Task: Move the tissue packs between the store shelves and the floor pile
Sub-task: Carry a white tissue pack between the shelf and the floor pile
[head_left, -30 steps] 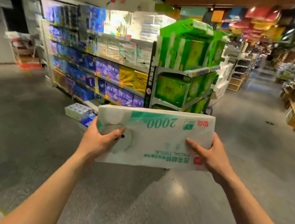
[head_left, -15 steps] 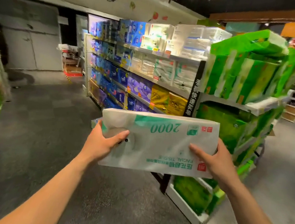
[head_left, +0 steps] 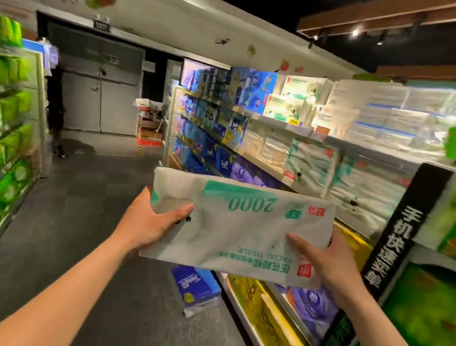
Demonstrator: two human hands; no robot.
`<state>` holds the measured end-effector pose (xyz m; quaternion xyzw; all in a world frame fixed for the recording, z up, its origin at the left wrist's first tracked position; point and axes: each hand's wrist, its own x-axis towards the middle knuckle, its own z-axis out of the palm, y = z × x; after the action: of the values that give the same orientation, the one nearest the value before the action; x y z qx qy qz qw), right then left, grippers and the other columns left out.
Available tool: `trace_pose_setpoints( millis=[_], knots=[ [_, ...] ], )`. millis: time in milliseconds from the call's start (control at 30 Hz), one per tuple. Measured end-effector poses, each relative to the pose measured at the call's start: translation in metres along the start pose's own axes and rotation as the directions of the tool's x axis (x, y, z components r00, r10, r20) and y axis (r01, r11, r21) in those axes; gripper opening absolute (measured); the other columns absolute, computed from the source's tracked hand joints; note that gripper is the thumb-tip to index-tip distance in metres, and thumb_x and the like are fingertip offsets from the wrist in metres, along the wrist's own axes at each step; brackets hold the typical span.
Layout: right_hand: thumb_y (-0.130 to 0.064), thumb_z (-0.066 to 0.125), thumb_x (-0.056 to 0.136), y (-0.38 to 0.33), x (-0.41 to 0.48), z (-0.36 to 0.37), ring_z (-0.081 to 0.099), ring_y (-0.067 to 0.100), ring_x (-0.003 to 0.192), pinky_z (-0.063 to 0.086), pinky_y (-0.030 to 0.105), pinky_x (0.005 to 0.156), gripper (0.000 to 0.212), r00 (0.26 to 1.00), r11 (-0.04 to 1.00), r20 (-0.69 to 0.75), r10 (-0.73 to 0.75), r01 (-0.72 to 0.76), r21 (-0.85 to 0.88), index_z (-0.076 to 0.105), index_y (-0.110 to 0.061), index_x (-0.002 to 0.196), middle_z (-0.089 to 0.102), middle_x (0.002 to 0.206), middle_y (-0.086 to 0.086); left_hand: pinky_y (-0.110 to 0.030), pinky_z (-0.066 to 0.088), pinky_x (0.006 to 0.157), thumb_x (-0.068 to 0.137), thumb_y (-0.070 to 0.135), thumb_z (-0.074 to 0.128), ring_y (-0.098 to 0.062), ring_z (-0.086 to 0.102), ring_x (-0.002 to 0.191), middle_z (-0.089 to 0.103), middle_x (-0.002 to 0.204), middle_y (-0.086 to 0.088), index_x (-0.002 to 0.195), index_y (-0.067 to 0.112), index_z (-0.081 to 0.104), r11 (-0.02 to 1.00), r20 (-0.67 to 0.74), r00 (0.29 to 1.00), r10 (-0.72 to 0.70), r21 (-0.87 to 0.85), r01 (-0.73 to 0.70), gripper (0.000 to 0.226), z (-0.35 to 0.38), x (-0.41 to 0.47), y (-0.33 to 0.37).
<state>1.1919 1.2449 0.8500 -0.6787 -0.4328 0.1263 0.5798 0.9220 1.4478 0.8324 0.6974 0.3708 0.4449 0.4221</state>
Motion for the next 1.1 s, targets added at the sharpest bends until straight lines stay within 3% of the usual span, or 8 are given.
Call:
trace_pose_setpoints(
  millis=[133, 333, 467, 667, 833, 933, 1033, 1100],
  knots=[
    [-0.028, 0.084, 0.077, 0.011, 0.108, 0.041, 0.077, 0.019, 0.083, 0.064, 0.049, 0.071, 0.042, 0.998, 1.000, -0.063, -0.020, 0.021, 0.020, 0.064, -0.022, 0.113, 0.079, 0.099, -0.003, -0.029, 0.047, 0.083, 0.072, 0.047, 0.083, 0.009, 0.056, 0.090, 0.061, 0.102, 0.021, 0.120, 0.029, 0.055, 0.994, 0.055, 0.992, 0.110, 0.002, -0.111, 0.058, 0.012, 0.131, -0.009],
    [-0.028, 0.084, 0.077, 0.025, 0.252, 0.064, 0.078, 0.023, 0.083, 0.064, 0.049, 0.070, 0.042, 0.987, 0.998, -0.158, -0.043, 0.048, 0.031, 0.064, -0.020, 0.113, 0.079, 0.097, -0.003, -0.040, 0.055, 0.093, 0.045, 0.084, 0.077, -0.011, 0.068, 0.103, 0.070, 0.116, 0.010, 0.126, 0.033, 0.058, 0.984, 0.132, 0.975, 0.178, -0.034, -0.175, 0.098, 0.048, 0.316, -0.018],
    [-0.029, 0.086, 0.073, 0.051, 0.348, 0.063, 0.077, 0.026, 0.086, 0.063, 0.052, 0.072, 0.044, 0.973, 0.997, -0.216, -0.078, 0.075, -0.020, 0.067, -0.019, 0.111, 0.079, 0.099, 0.000, -0.023, 0.051, 0.075, 0.052, 0.074, 0.083, -0.008, 0.066, 0.099, 0.070, 0.112, 0.011, 0.124, 0.033, 0.058, 0.973, 0.186, 0.957, 0.221, -0.111, -0.203, 0.085, 0.096, 0.410, -0.021],
    [-0.067, 0.087, 0.055, 0.084, 0.502, 0.047, 0.077, 0.017, 0.086, 0.063, 0.049, 0.075, 0.073, 0.951, 0.983, -0.269, -0.151, 0.115, -0.147, 0.066, -0.025, 0.111, 0.078, 0.101, -0.005, -0.026, 0.055, 0.071, 0.062, 0.067, 0.083, -0.009, 0.069, 0.096, 0.069, 0.114, 0.009, 0.128, 0.034, 0.055, 0.955, 0.184, 0.945, 0.271, -0.178, -0.239, 0.079, 0.171, 0.550, -0.034],
    [-0.051, 0.087, 0.063, 0.077, 0.624, 0.036, 0.076, 0.012, 0.084, 0.064, 0.043, 0.074, 0.058, 0.947, 0.968, -0.249, -0.201, 0.153, -0.201, 0.063, -0.025, 0.110, 0.078, 0.101, -0.006, -0.034, 0.060, 0.072, 0.061, 0.062, 0.086, -0.011, 0.072, 0.089, 0.073, 0.105, 0.007, 0.118, 0.033, 0.060, 0.938, 0.138, 0.945, 0.297, -0.225, -0.262, 0.068, 0.216, 0.657, -0.011],
    [-0.057, 0.082, 0.058, 0.068, 0.687, 0.033, 0.075, 0.015, 0.084, 0.064, 0.041, 0.073, 0.064, 0.937, 0.953, -0.268, -0.225, 0.154, -0.261, 0.059, -0.026, 0.108, 0.075, 0.099, -0.005, -0.028, 0.056, 0.067, 0.066, 0.052, 0.082, -0.010, 0.071, 0.086, 0.073, 0.099, 0.008, 0.111, 0.029, 0.063, 0.934, 0.097, 0.948, 0.303, -0.226, -0.275, 0.054, 0.237, 0.717, -0.002],
    [-0.060, 0.082, 0.056, 0.061, 0.739, 0.032, 0.070, 0.013, 0.086, 0.062, 0.036, 0.071, 0.064, 0.895, 0.929, -0.346, -0.283, 0.167, -0.331, 0.058, -0.028, 0.106, 0.071, 0.100, -0.009, -0.036, 0.061, 0.069, 0.058, 0.067, 0.085, -0.015, 0.073, 0.086, 0.075, 0.096, 0.004, 0.103, 0.026, 0.068, 0.929, 0.110, 0.933, 0.342, -0.189, -0.318, 0.064, 0.253, 0.778, 0.001],
    [-0.054, 0.085, 0.063, 0.059, 0.777, 0.031, 0.068, 0.013, 0.087, 0.060, 0.032, 0.068, 0.063, 0.868, 0.914, -0.383, -0.317, 0.173, -0.366, 0.059, -0.023, 0.112, 0.069, 0.103, -0.007, -0.029, 0.059, 0.063, 0.057, 0.069, 0.085, -0.014, 0.073, 0.083, 0.076, 0.093, 0.004, 0.102, 0.024, 0.071, 0.922, 0.114, 0.924, 0.364, -0.188, -0.340, 0.065, 0.268, 0.822, 0.006]
  ],
)
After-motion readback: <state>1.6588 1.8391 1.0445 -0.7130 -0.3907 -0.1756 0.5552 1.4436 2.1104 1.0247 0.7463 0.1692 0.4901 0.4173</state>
